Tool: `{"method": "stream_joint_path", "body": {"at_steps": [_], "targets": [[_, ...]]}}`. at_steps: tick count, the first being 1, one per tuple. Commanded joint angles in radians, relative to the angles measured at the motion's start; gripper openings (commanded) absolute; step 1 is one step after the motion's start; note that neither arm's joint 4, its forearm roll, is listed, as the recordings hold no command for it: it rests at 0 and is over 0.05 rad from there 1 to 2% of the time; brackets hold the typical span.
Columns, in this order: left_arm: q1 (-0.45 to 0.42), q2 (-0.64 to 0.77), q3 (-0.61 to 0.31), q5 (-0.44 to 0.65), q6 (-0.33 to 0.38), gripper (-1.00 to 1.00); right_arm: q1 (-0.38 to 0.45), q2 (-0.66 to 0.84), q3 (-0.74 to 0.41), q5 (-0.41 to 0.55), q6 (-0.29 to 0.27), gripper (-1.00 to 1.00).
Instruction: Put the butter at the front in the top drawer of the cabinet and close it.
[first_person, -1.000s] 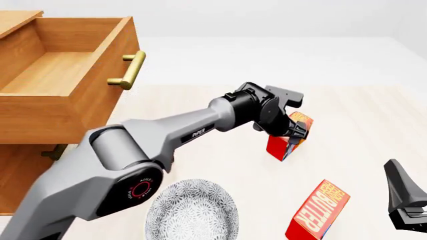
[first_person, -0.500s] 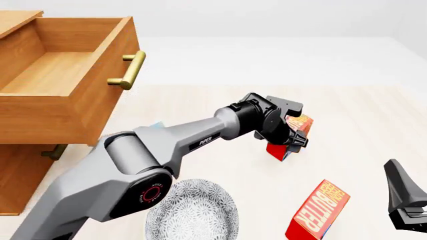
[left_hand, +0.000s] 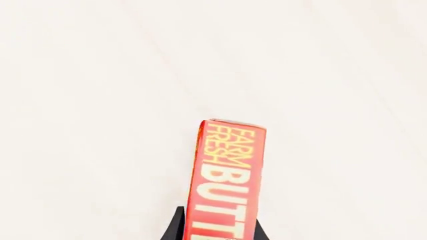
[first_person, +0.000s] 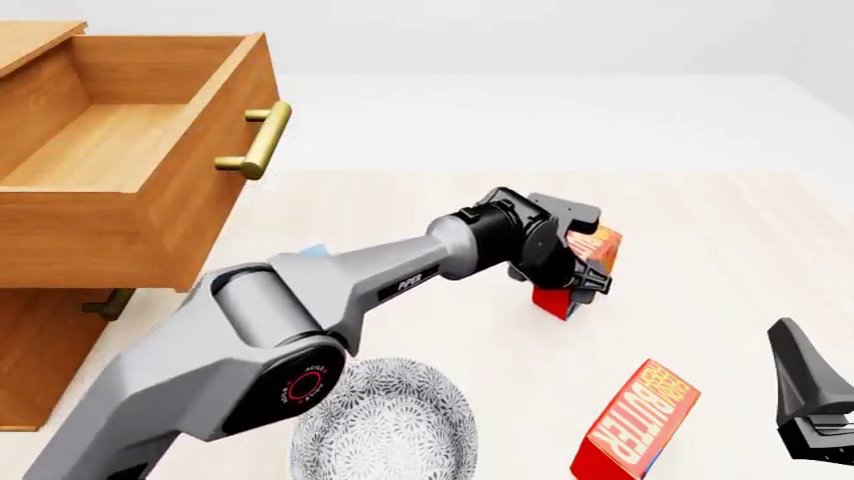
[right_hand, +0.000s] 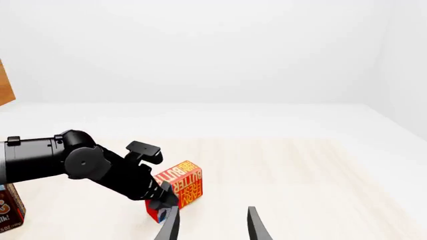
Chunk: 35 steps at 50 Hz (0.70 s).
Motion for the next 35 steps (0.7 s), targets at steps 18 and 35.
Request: {"method": "stream_joint_path", "body": {"at_steps": [18, 35], "targets": [[0.018, -0.306, 0.243, -0.062, 0.047, -1.00, 0.000, 0.001, 0.002, -0.003, 0.000, 1.00], [0.065, -0.411, 0.279, 0.009, 0.060, -1.00, 0.000, 0.001, 0.002, -0.003, 0.000, 1.00]]}}
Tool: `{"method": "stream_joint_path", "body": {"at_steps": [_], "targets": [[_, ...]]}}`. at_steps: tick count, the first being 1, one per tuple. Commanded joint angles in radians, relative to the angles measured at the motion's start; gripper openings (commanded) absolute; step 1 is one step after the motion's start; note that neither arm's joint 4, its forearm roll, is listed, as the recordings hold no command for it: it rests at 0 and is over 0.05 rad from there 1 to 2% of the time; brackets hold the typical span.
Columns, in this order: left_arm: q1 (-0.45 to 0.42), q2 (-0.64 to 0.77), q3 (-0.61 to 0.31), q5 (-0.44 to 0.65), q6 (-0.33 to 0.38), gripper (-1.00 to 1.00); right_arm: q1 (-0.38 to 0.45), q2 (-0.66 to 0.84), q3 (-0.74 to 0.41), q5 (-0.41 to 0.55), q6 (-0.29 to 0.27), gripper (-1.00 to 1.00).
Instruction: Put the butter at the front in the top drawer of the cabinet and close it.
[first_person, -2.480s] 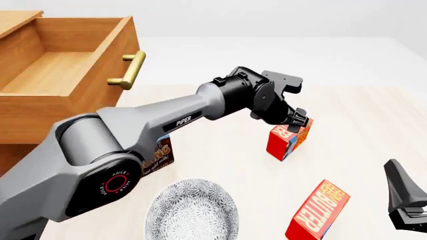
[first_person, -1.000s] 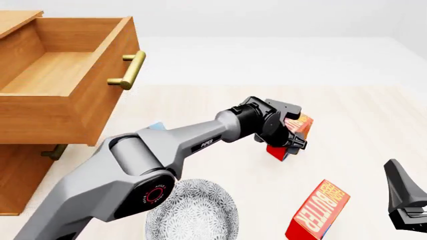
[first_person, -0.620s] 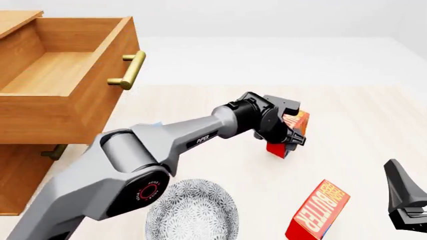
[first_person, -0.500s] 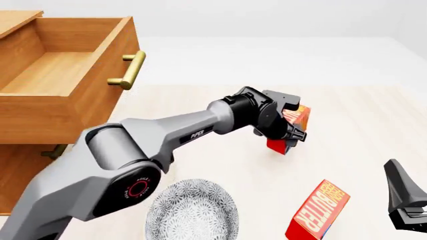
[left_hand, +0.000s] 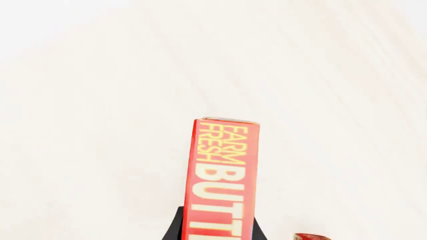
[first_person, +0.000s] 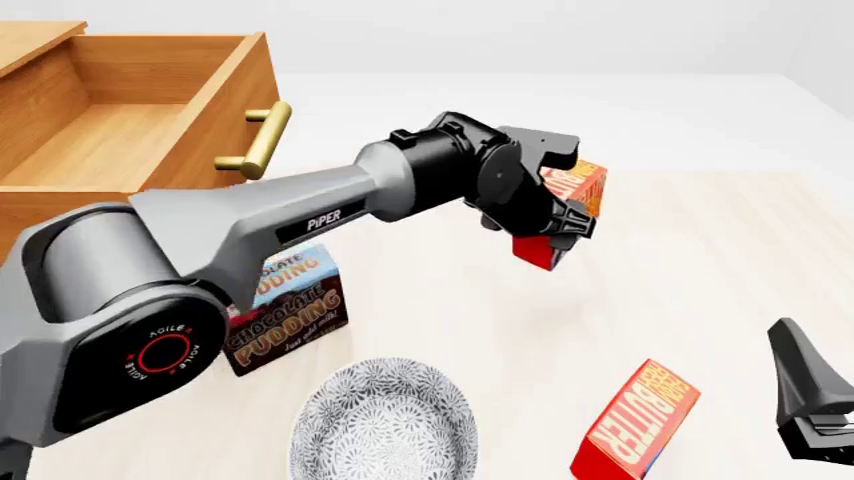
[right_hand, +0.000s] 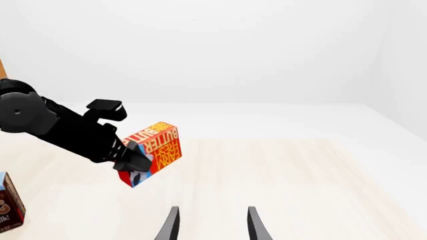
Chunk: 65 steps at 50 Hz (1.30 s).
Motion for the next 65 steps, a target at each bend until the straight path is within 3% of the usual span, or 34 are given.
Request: {"method": "stream_joint_path", "body": {"at_steps": [1, 21, 32, 51, 65], "targets": [[0.029, -0.091, 0.017, 0.030, 0.033, -1.00, 0.000, 0.001, 0.002, -0.003, 0.000, 1.00], [0.092, -0.243, 0.053, 0.114, 0.051, -1.00, 0.000, 0.001, 0.002, -0.003, 0.000, 1.00], [0.135, -0.320, 0.042, 0.213, 0.107, -1.00, 0.000, 0.001, 0.002, -0.003, 0.000, 1.00], [0.233, -0.404, -0.018, 0.378, 0.193, -1.00, 0.000, 0.001, 0.002, -0.003, 0.000, 1.00], [0.261, -0.451, -0.062, 0.484, 0.198, -1.00, 0.000, 0.001, 0.002, -0.003, 0.000, 1.00]]}}
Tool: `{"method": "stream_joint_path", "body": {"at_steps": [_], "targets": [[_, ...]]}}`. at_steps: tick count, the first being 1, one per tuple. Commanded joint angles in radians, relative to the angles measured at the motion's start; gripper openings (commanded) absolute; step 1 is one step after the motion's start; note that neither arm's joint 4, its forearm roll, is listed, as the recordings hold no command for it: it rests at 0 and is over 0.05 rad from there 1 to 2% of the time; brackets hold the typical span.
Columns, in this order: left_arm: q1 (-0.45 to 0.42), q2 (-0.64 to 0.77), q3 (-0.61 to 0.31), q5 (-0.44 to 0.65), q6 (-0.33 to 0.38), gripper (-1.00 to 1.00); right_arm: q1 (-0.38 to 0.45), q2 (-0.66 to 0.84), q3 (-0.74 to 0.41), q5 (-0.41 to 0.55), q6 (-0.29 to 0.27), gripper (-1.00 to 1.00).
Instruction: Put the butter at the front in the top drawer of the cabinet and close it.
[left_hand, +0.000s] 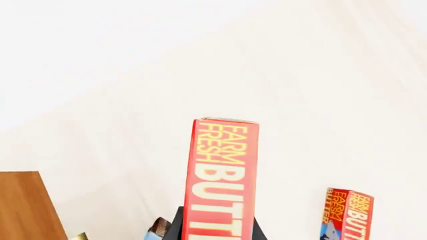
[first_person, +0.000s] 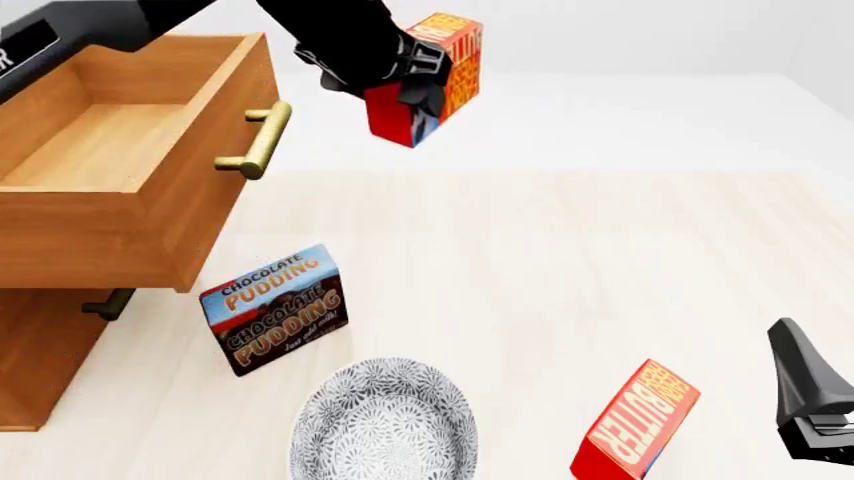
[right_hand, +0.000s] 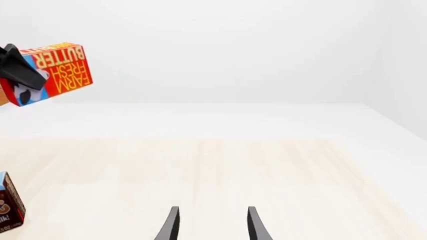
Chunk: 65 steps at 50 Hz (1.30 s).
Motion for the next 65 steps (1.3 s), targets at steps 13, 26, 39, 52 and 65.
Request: {"method": "stream_joint_path", "body": {"at_steps": [13, 26, 39, 52, 65], "targets": [[0.082, -0.090, -0.077, 0.149, 0.051, -1.00, 0.000, 0.001, 0.002, -0.003, 0.000, 1.00], [0.183, -0.188, 0.030, 0.150, 0.087, -1.00, 0.000, 0.001, 0.002, -0.003, 0.000, 1.00], [0.287, -0.291, 0.101, 0.150, 0.132, -1.00, 0.000, 0.001, 0.002, -0.003, 0.000, 1.00], [0.384, -0.369, 0.162, 0.151, 0.177, -1.00, 0.000, 0.001, 0.002, -0.003, 0.000, 1.00], [0.463, -0.428, 0.218, 0.151, 0.195, -1.00, 0.000, 0.001, 0.002, -0.003, 0.000, 1.00]]}}
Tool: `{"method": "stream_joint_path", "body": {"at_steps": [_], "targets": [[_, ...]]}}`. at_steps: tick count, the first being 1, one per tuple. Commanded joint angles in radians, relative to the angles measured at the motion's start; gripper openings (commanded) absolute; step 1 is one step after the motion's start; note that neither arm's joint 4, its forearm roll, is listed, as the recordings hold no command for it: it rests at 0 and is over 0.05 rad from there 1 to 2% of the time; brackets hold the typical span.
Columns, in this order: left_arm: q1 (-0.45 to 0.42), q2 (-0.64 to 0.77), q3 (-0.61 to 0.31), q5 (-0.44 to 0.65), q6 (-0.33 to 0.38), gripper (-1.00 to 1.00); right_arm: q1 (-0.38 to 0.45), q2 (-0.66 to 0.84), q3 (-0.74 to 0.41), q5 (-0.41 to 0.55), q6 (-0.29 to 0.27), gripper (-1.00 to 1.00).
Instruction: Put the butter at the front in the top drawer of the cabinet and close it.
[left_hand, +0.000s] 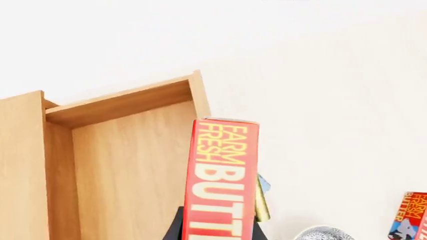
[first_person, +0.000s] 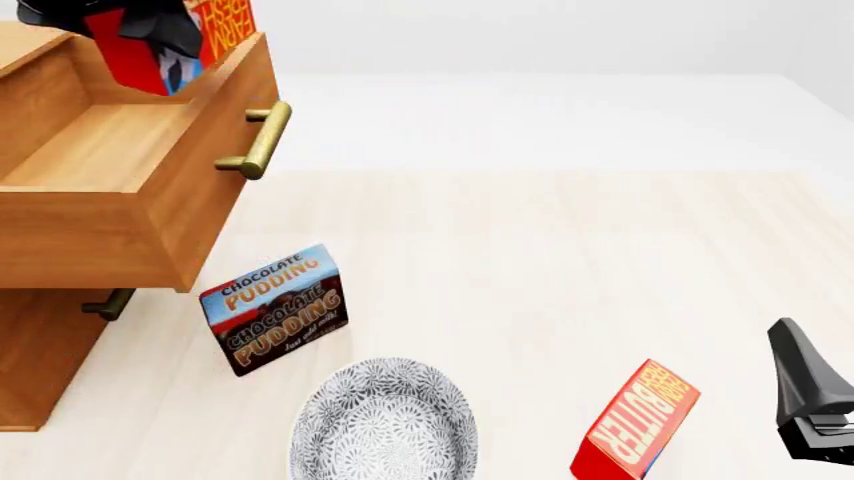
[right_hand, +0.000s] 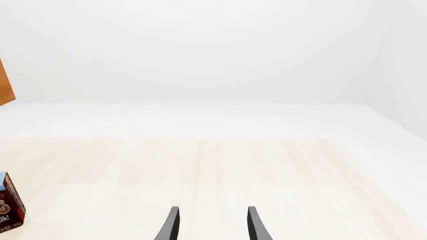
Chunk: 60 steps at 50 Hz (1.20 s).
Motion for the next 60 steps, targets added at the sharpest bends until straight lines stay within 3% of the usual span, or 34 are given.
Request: {"method": "stream_joint_path", "body": {"at_steps": [1, 17, 36, 60], "targets": [[0.081, -0.065, 0.046, 0.000, 0.041, -1.00, 0.000, 0.001, 0.002, -0.004, 0.000, 1.00], [0.140, -0.136, 0.122, 0.000, 0.027, -1.00, 0.000, 0.001, 0.002, -0.003, 0.000, 1.00], [0.216, -0.213, 0.211, 0.000, -0.046, -1.00, 0.000, 0.001, 0.002, -0.003, 0.000, 1.00], [0.234, -0.126, 0.163, 0.000, -0.109, -1.00, 0.000, 0.001, 0.002, -0.003, 0.000, 1.00]]}}
